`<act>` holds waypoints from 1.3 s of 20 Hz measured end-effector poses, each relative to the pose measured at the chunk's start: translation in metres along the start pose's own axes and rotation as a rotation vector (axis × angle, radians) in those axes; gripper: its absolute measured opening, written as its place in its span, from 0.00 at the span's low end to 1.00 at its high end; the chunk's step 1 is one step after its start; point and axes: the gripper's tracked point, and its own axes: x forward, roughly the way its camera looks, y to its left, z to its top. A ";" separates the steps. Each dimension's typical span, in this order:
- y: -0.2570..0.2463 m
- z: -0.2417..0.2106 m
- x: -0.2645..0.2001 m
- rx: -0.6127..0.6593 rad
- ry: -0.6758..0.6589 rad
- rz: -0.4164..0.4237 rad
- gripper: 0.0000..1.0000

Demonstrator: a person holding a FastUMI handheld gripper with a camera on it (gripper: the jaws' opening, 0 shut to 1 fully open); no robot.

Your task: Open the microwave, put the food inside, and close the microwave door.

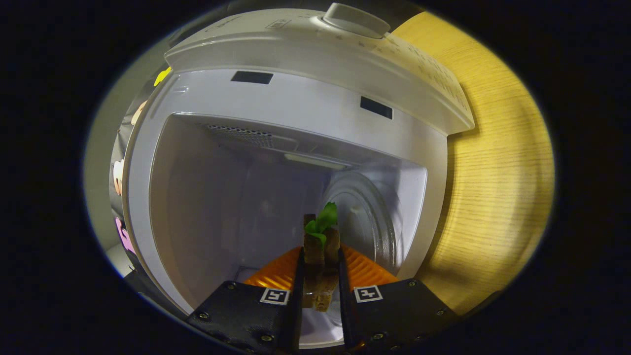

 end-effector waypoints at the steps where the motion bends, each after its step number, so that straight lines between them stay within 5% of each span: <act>1: 0.000 -0.001 0.000 -0.017 0.012 -0.006 0.35; 3: 0.006 0.004 -0.009 -0.054 0.026 0.016 0.41; 4: 0.007 0.005 -0.010 -0.083 0.033 0.011 0.56; 6: 0.007 0.008 -0.015 -0.111 0.046 0.016 0.68; 11: 0.006 0.015 -0.034 -0.215 0.089 0.008 0.79; 12: 0.011 0.017 -0.041 -0.243 0.095 0.017 0.92; 13: 0.016 0.020 -0.045 -0.279 0.093 0.033 0.96; 26: 0.025 0.022 -0.151 -0.816 0.216 0.147 0.96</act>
